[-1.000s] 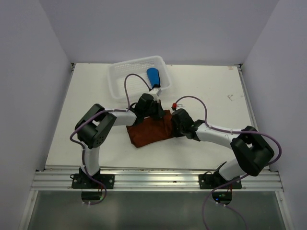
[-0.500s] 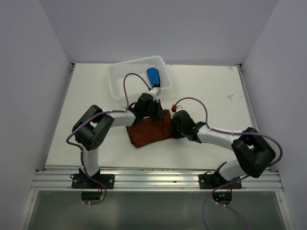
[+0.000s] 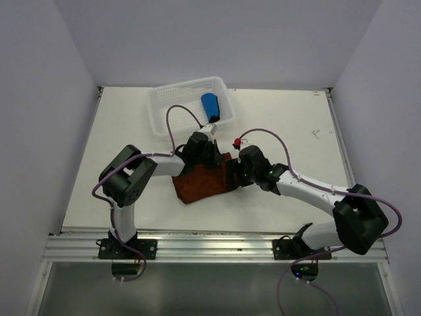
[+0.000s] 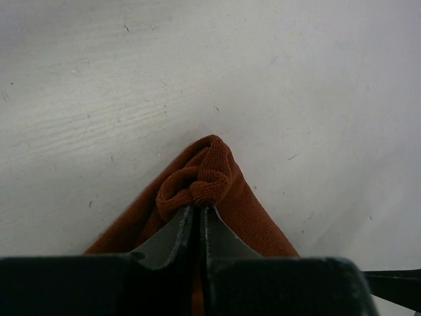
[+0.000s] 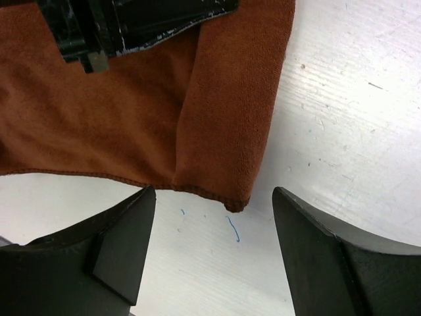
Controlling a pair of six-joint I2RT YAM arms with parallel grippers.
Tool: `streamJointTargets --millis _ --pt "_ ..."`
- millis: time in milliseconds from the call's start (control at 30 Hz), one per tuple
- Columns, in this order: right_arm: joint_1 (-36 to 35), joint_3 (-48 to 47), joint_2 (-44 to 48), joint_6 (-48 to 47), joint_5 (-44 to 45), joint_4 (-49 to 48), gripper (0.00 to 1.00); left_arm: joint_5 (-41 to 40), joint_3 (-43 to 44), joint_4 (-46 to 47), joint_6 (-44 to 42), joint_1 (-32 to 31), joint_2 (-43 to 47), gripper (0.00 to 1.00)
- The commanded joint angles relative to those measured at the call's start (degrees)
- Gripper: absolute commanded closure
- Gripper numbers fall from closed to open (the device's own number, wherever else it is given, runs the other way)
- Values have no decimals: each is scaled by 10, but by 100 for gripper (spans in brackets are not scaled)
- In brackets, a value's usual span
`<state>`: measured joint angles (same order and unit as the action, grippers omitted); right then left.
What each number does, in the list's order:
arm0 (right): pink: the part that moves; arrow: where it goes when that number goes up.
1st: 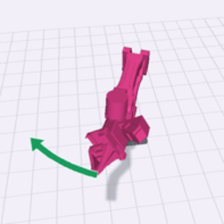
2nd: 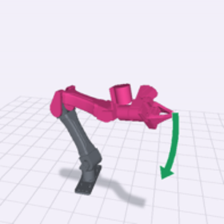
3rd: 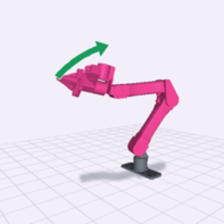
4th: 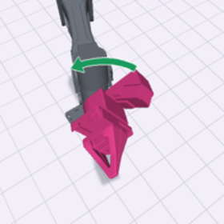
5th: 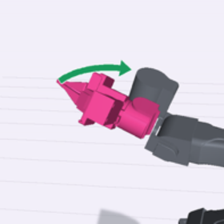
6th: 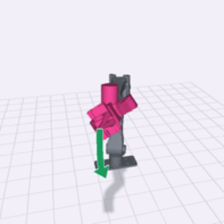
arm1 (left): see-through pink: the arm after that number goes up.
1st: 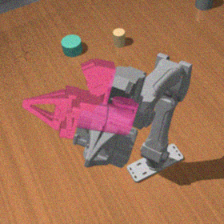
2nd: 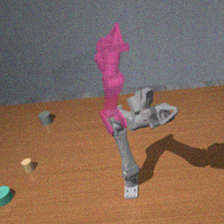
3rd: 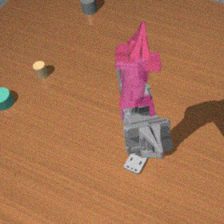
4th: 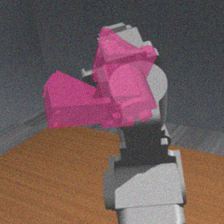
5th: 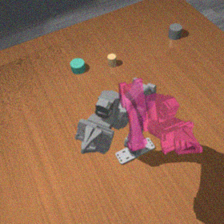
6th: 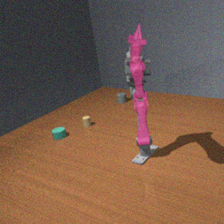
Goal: Roll the towels
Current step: Roll the towel
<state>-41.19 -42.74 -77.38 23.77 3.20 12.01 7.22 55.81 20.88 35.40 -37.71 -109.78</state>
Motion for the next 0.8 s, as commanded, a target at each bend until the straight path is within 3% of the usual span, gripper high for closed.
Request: streamJointTargets --millis 0,167,233,300,333,433,667,767 --pt "2 -37 -37 -2 -10 -4 25 -15 -4 32 14 -4 21 100" --pt "1 -57 -90 -11 24 -13 25 -15 -4 29 16 -6 21 100" --pt "1 -59 -102 -15 41 -15 32 -14 -4 29 16 -5 21 100" --pt "2 -57 -101 -16 50 -13 41 -14 -4 29 16 -6 21 100" --pt "4 -55 -94 -15 52 -15 56 -16 -5 29 13 -5 21 100" --pt "7 -33 -75 -17 58 -25 78 -17 -5 26 8 -5 23 100" --pt "9 -10 -75 -28 76 -31 99 -30 -9 14 -2 -5 33 100" --pt "9 2 -76 -38 82 -43 100 -33 -11 7 -3 -6 38 100"
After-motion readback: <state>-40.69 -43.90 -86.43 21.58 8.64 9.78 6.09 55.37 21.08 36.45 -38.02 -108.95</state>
